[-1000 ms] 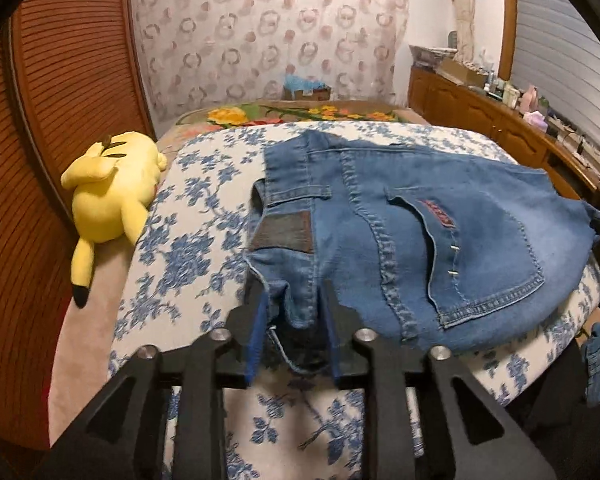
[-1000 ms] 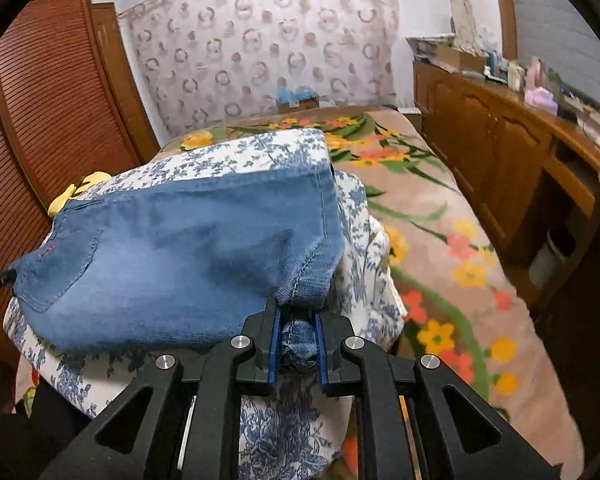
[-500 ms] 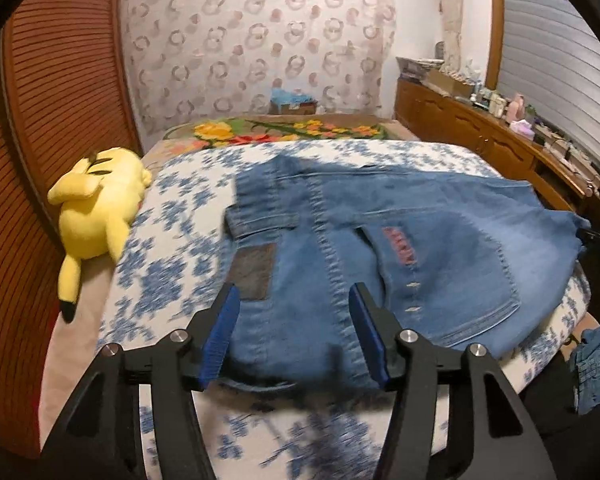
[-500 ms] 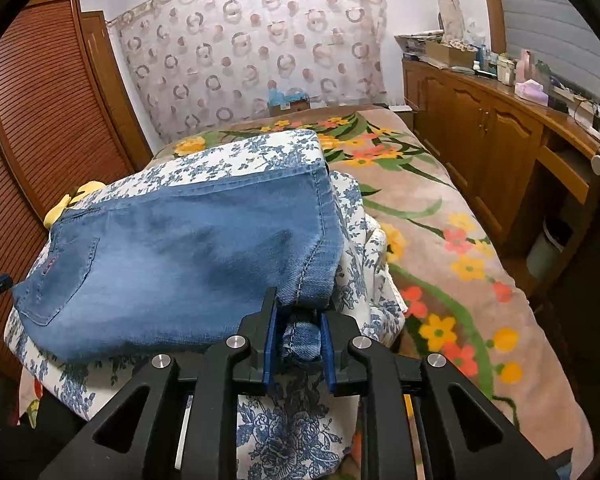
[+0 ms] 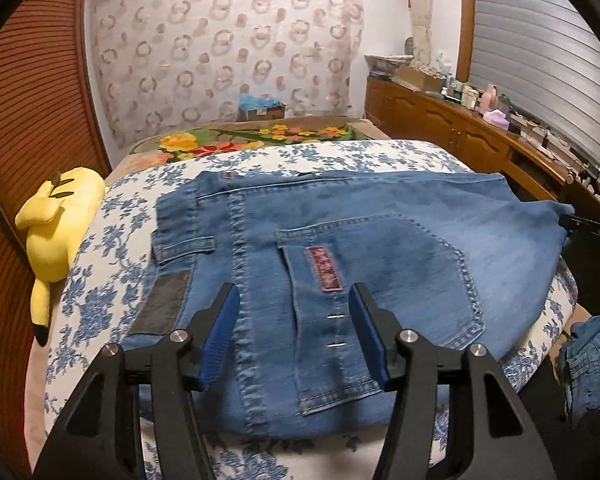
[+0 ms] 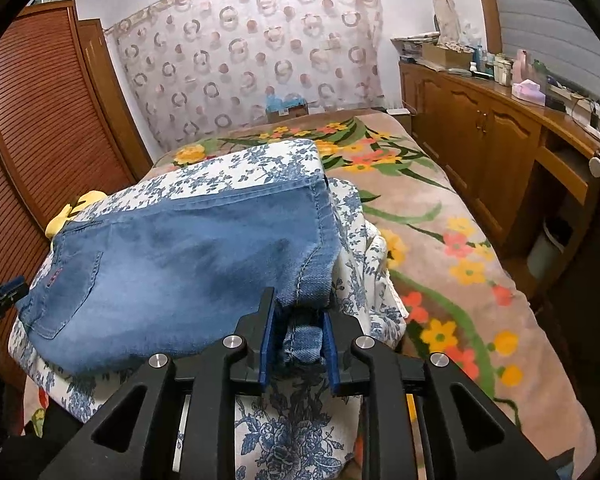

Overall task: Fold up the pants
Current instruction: 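Release the waistband with the left tool and press the jeans flat while the right tool holds the hem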

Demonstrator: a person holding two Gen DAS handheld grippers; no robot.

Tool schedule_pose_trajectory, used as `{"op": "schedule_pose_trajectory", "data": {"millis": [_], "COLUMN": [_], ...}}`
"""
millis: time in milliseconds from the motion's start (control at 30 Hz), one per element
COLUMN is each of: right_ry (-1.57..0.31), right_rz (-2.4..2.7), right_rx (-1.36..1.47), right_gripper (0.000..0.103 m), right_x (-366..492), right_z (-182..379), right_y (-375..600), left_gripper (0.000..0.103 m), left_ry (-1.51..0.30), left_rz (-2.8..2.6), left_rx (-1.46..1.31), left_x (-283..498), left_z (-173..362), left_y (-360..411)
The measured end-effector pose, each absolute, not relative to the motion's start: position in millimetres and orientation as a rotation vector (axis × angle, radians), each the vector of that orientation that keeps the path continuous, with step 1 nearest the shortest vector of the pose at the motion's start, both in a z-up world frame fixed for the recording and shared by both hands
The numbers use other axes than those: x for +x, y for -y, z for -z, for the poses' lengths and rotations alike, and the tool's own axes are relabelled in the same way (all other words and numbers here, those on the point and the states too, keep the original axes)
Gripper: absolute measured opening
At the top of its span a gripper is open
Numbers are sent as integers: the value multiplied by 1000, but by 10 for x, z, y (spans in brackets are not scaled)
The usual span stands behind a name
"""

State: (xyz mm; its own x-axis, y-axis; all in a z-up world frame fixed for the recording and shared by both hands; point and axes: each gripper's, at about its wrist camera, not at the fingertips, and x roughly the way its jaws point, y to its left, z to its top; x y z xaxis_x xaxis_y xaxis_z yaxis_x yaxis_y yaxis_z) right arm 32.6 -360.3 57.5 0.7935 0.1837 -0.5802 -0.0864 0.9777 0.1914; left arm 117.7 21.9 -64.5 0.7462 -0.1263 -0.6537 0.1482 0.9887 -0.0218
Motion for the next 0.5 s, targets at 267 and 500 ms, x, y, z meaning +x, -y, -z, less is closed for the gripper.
{"op": "schedule_pose_trajectory", "data": {"millis": [267,500], "right_ry": [-634,-628], "right_rz": [-144,-142], "right_rx": [171,166], "right_gripper": [27,27], "right_x": [331,323], "right_z": [-591,-613], "right_y": [3644,3601], "left_gripper": [58,58], "left_ry": [-739,-748], "left_rz": [180,202], "left_rx": [47,54], "left_x": [1206,1222], "left_z": [736,773], "left_y": [-47,65]}}
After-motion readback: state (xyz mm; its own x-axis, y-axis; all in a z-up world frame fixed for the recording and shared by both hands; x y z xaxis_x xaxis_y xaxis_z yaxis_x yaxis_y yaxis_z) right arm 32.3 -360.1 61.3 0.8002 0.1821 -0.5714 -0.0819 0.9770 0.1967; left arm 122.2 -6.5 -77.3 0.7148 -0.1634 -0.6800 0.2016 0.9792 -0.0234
